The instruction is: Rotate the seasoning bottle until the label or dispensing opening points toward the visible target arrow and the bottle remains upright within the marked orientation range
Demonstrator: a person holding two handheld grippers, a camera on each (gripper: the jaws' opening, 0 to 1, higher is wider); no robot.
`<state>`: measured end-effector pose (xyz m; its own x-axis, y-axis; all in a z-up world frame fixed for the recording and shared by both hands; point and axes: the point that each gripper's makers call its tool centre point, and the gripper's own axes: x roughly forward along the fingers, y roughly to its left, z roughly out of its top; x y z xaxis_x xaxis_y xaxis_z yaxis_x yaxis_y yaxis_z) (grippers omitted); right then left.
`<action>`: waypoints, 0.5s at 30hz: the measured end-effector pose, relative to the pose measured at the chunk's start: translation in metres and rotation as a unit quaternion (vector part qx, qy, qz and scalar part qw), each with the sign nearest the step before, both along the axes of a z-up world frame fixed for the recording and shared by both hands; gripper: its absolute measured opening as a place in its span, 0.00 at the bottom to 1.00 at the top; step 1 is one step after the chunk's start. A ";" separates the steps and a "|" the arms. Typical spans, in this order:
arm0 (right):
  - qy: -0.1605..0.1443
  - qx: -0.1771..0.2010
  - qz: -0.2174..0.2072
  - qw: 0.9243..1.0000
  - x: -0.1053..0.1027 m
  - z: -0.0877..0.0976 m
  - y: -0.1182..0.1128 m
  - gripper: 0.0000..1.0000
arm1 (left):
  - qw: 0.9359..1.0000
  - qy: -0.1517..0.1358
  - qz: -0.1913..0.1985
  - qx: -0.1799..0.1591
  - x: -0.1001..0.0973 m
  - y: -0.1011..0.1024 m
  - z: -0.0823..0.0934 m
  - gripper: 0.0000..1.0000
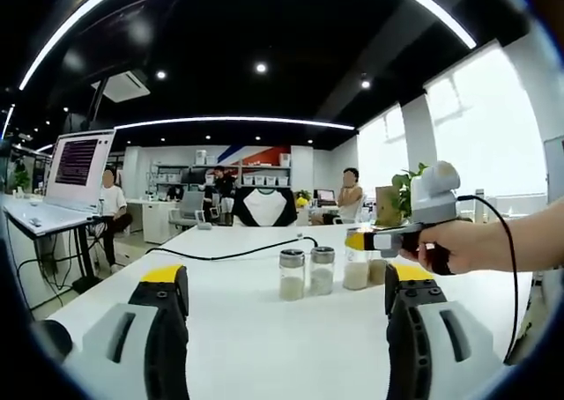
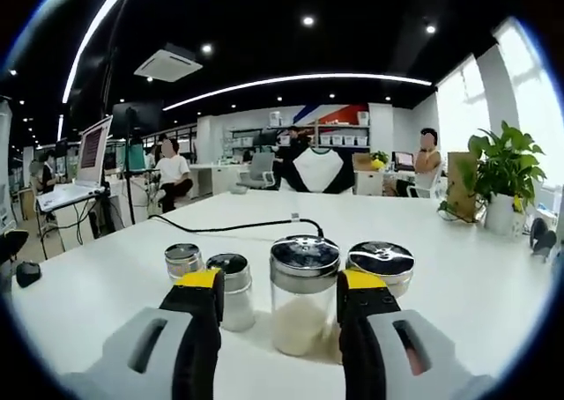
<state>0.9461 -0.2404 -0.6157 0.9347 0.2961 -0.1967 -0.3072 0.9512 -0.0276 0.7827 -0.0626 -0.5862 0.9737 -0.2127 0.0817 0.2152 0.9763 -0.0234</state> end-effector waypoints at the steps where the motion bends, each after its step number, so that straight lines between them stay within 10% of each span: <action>1: 0.001 0.000 -0.002 1.000 0.001 0.000 0.000 0.50 | 1.000 0.000 0.000 0.000 0.000 0.000 0.000 0.97; 15: 0.015 -0.025 -0.021 0.999 0.022 -0.009 -0.003 0.47 | 1.000 -0.002 -0.002 0.001 0.001 -0.002 0.002 0.97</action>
<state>0.9678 -0.2433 -0.6246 0.9395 0.2453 -0.2392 -0.2680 0.9611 -0.0667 0.7841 -0.0650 -0.5840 0.9723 -0.2174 0.0856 0.2198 0.9753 -0.0196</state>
